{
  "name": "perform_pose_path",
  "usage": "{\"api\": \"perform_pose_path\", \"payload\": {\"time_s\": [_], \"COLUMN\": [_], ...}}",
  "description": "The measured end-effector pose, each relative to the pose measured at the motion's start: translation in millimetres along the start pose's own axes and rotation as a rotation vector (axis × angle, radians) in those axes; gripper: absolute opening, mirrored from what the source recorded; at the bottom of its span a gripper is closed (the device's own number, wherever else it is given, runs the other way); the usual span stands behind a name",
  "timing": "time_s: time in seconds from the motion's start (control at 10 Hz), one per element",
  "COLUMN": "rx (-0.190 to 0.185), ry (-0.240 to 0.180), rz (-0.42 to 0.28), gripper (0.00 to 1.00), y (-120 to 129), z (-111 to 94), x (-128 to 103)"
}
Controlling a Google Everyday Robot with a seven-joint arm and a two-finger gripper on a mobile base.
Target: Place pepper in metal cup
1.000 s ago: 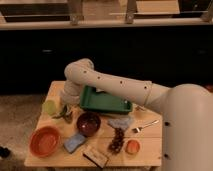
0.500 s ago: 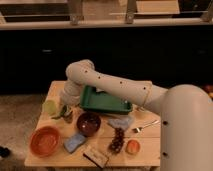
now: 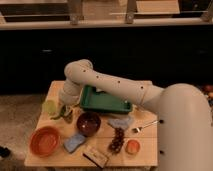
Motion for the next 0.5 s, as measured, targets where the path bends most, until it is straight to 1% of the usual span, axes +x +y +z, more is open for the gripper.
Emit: {"api": "perform_pose_path", "payload": {"time_s": [0.2, 0.5], "rx": [-0.022, -0.035], "ry": [-0.003, -0.014], "rz": [0.004, 0.012], "gripper": [0.00, 0.00], "y": [-0.7, -0.9], "z": [6.8, 17.0], "x": [4.8, 12.0]}}
